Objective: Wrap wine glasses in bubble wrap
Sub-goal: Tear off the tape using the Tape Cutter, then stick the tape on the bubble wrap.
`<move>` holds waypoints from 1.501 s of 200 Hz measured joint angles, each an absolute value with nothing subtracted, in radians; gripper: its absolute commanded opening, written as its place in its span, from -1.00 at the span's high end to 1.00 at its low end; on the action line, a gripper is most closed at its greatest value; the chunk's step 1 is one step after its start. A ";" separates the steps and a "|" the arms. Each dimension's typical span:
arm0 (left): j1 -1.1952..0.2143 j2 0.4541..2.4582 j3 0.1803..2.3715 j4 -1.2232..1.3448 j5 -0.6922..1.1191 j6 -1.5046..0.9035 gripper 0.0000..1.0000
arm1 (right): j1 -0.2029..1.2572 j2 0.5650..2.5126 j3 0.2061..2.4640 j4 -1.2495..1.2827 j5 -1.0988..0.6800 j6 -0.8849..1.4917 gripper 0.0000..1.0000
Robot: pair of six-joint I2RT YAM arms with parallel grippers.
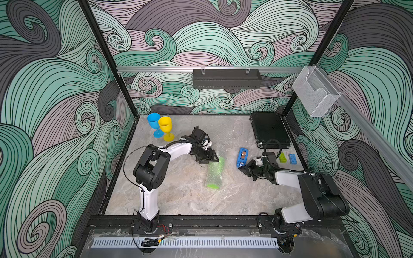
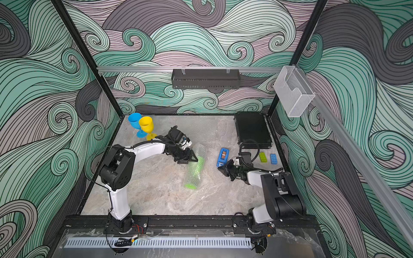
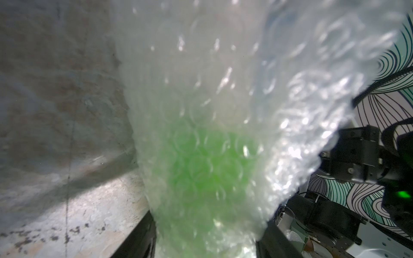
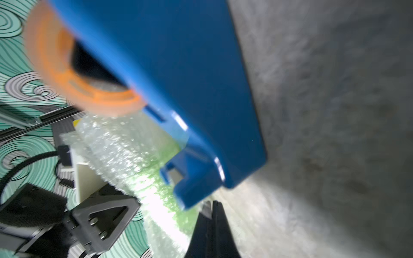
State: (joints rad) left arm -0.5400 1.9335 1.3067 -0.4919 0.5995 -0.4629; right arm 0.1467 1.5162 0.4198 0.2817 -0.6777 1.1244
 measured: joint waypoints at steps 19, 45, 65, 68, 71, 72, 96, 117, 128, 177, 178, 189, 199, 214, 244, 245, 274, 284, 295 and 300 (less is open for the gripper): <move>-0.540 1.934 1.307 -0.492 0.599 -0.463 -0.26 | 0.144 1.550 0.412 0.320 -0.680 1.100 1.00; -0.540 1.934 1.307 -0.491 0.599 -0.463 -0.25 | 0.149 1.524 0.387 0.277 -0.685 1.077 1.00; -0.540 1.934 1.307 -0.491 0.599 -0.463 -0.26 | 0.154 1.438 0.408 0.126 -0.675 1.014 1.00; -0.540 1.934 1.307 -0.492 0.599 -0.463 -0.26 | 0.154 1.426 0.413 0.105 -0.673 1.005 1.00; -0.540 1.934 1.307 -0.492 0.599 -0.463 -0.26 | 0.154 1.408 0.418 0.084 -0.670 0.994 1.00; -0.540 1.934 1.307 -0.492 0.599 -0.463 -0.25 | 0.154 1.403 0.419 0.080 -0.669 0.993 1.00; -0.540 1.934 1.307 -0.491 0.599 -0.463 -0.25 | 0.154 1.290 0.440 -0.018 -0.648 0.936 1.00; -0.540 1.934 1.307 -0.492 0.599 -0.463 -0.26 | 0.162 1.267 0.458 -0.110 -0.651 0.884 1.00; -0.540 1.934 1.307 -0.492 0.599 -0.463 -0.26 | 0.177 1.251 0.478 -0.174 -0.650 0.849 1.00; -0.540 1.934 1.307 -0.492 0.599 -0.463 -0.26 | 0.279 1.129 0.711 -0.421 -0.704 0.608 1.00; -0.540 1.934 1.307 -0.491 0.599 -0.463 -0.26 | 0.284 1.127 0.717 -0.424 -0.709 0.600 1.00; -0.540 1.934 1.307 -0.492 0.599 -0.462 -0.26 | 0.313 1.123 0.750 -0.443 -0.733 0.556 1.00; -0.540 1.934 1.308 -0.493 0.599 -0.462 -0.26 | 0.337 1.130 0.774 -0.463 -0.756 0.519 1.00; -0.541 1.934 1.308 -0.493 0.598 -0.462 -0.26 | 0.369 1.159 0.802 -0.491 -0.783 0.476 1.00; -0.541 1.934 1.308 -0.493 0.598 -0.462 -0.26 | 0.430 1.248 0.866 -0.522 -0.800 0.427 1.00; -0.541 1.934 1.308 -0.493 0.598 -0.462 -0.26 | 0.431 1.251 0.867 -0.522 -0.800 0.426 1.00; -0.541 1.934 1.308 -0.493 0.598 -0.462 -0.26 | 0.485 1.359 0.943 -0.540 -0.804 0.388 1.00; -0.541 1.934 1.308 -0.493 0.598 -0.462 -0.26 | 0.500 1.398 0.968 -0.550 -0.805 0.374 1.00; -0.541 1.934 1.308 -0.493 0.598 -0.462 -0.25 | 0.514 1.445 0.994 -0.559 -0.804 0.361 1.00; -0.542 1.934 1.308 -0.493 0.598 -0.462 -0.26 | 0.520 1.465 1.005 -0.564 -0.803 0.354 1.00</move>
